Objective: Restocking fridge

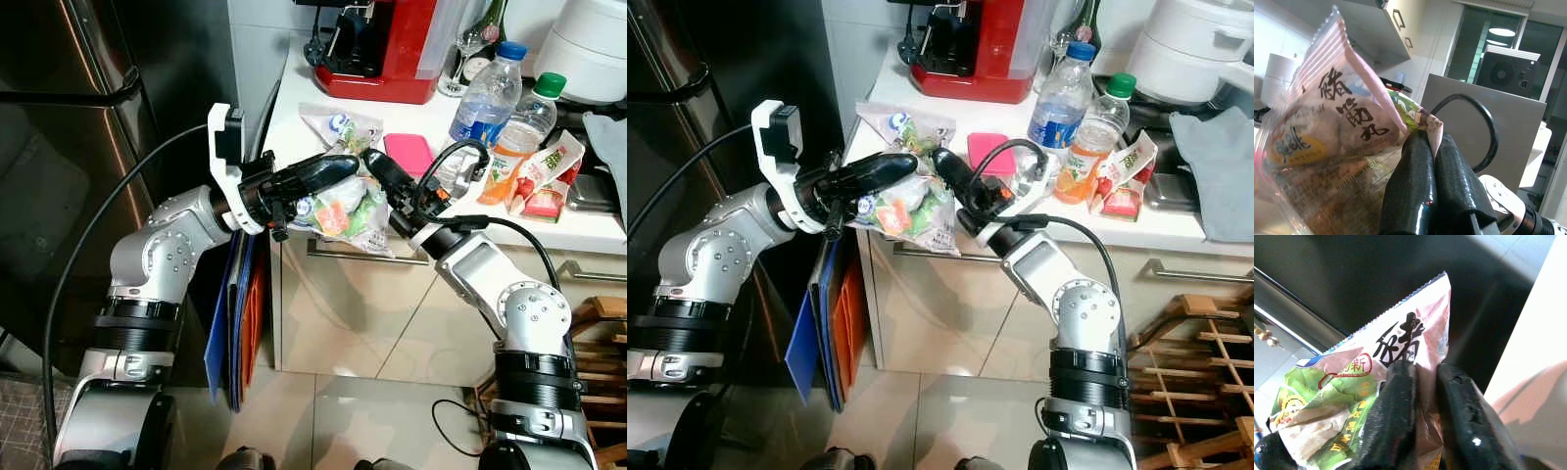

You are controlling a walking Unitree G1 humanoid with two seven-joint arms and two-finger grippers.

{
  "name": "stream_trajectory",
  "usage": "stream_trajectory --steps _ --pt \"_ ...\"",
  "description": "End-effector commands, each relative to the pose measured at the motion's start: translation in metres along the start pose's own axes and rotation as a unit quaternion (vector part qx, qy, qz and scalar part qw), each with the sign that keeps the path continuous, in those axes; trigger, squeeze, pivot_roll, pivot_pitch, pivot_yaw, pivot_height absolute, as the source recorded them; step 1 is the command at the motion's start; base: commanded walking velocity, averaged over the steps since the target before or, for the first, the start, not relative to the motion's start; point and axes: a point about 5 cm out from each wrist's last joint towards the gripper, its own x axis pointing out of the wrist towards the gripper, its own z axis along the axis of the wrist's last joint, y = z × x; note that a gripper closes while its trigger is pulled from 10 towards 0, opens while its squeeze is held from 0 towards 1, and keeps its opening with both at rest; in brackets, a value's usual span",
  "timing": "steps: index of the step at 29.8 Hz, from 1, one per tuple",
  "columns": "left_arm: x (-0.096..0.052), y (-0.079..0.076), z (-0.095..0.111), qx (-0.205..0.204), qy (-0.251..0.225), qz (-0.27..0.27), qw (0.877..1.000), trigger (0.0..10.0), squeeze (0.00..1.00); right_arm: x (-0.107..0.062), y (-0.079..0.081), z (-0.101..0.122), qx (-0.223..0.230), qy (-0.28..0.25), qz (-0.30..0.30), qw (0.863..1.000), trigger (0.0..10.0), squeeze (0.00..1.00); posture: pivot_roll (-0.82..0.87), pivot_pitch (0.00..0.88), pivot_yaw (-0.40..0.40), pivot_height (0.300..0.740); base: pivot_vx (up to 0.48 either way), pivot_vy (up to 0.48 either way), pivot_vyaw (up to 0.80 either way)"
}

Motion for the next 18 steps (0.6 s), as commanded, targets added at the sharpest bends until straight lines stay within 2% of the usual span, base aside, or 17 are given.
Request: stream_trajectory --steps 1,2,4,5,9,13,18 --pt "0.006 -0.001 0.013 0.025 -0.007 -0.013 1.0 0.0 0.0 0.002 0.007 0.008 -0.032 -0.012 0.003 0.999 0.0 0.0 -0.09 0.0 -0.006 0.74 0.0 0.0 0.0" --pt "0.006 0.0 0.014 0.026 -0.008 -0.011 1.0 0.0 0.0 0.003 0.009 0.01 -0.043 -0.016 0.002 0.999 0.0 0.0 -0.09 0.0 -0.007 0.74 0.0 0.0 0.0" --pt "0.007 0.002 0.012 0.029 -0.006 -0.005 1.0 0.0 0.0 0.004 0.01 0.017 -0.092 -0.033 -0.021 0.995 0.0 0.0 -0.1 0.0 -0.005 0.74 0.0 0.0 0.0" --pt "0.007 0.002 0.012 0.029 -0.006 -0.005 1.0 0.0 0.0 0.004 0.01 0.017 -0.092 -0.033 -0.021 0.995 0.0 0.0 -0.1 0.0 -0.005 0.74 0.0 0.0 0.0" --pt "0.006 0.003 0.006 0.028 0.003 0.0 1.0 0.0 0.0 0.009 0.03 0.03 -0.162 -0.052 0.001 0.985 0.0 0.0 -0.11 0.0 -0.002 0.74 0.0 0.0 0.0" --pt "0.005 0.004 0.004 0.028 0.005 0.005 1.0 0.0 0.0 0.01 0.032 0.038 -0.193 -0.067 -0.008 0.979 0.0 0.0 -0.11 0.0 0.0 0.74 0.0 0.0 0.0" --pt "0.006 0.006 0.003 0.03 0.008 0.006 1.0 0.0 0.0 0.01 0.033 0.037 -0.197 -0.072 -0.007 0.978 0.0 0.0 -0.12 0.0 0.004 0.74 0.0 0.0 0.0"
